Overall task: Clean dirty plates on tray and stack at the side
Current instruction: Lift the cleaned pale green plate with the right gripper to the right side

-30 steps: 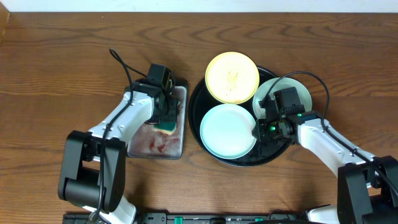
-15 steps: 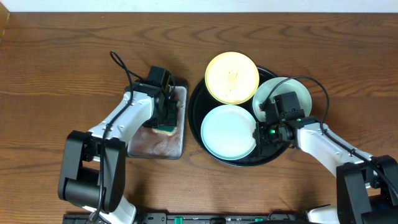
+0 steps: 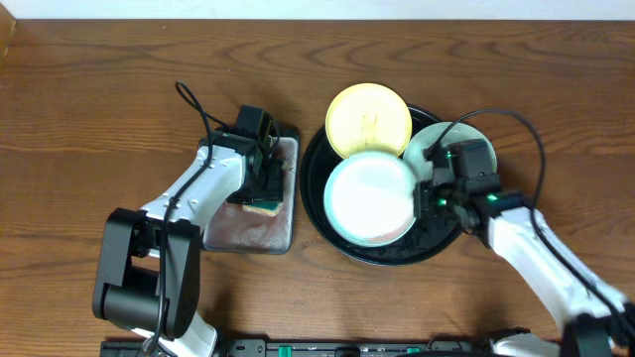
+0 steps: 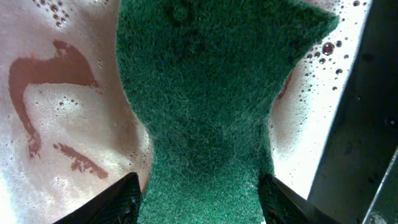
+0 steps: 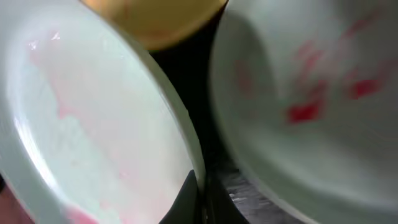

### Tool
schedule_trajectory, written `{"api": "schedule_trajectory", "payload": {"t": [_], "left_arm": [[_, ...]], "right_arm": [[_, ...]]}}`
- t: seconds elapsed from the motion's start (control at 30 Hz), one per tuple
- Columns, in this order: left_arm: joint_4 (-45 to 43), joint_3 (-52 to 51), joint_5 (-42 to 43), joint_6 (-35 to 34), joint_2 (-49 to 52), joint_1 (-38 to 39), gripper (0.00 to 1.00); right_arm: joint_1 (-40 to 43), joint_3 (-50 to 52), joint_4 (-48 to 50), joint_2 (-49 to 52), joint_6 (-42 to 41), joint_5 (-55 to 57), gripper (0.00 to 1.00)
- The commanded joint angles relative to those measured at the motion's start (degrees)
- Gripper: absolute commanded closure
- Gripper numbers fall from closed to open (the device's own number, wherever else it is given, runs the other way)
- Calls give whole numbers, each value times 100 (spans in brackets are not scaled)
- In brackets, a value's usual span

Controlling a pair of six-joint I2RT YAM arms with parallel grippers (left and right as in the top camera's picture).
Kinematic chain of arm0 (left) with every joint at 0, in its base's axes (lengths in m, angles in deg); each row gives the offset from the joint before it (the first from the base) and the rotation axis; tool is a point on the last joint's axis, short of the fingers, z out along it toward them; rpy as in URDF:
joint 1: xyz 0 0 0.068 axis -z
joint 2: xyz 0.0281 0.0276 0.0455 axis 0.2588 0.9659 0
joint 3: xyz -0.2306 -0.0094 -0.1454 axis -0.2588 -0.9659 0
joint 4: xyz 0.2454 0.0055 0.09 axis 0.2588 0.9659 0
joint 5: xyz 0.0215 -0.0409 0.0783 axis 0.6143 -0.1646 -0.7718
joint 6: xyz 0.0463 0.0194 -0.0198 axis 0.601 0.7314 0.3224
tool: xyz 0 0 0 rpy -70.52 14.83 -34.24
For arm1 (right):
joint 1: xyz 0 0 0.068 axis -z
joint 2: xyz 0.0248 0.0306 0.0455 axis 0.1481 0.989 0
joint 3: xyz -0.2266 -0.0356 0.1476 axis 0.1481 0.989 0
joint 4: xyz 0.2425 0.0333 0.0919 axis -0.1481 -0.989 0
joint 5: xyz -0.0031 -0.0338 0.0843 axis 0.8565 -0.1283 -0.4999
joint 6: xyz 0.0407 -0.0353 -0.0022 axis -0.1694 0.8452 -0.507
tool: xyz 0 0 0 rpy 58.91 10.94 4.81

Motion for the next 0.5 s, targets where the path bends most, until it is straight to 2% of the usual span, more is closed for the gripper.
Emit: {"api": "schedule_trajectory", "payload": {"t": [0.0,0.23,0.47], "left_arm": [[35,103,57,-9,-55,7,38],[35,103,55,-9,-55,7,37],[28,103,57,-9,-55,7,37]], "right_arm": [[-66,-155,13,-350,223,1163,99],[-540,-271,-42,-520,549,2168,99],[-1550,-741,-380,-529,1154,4109,99]]}}
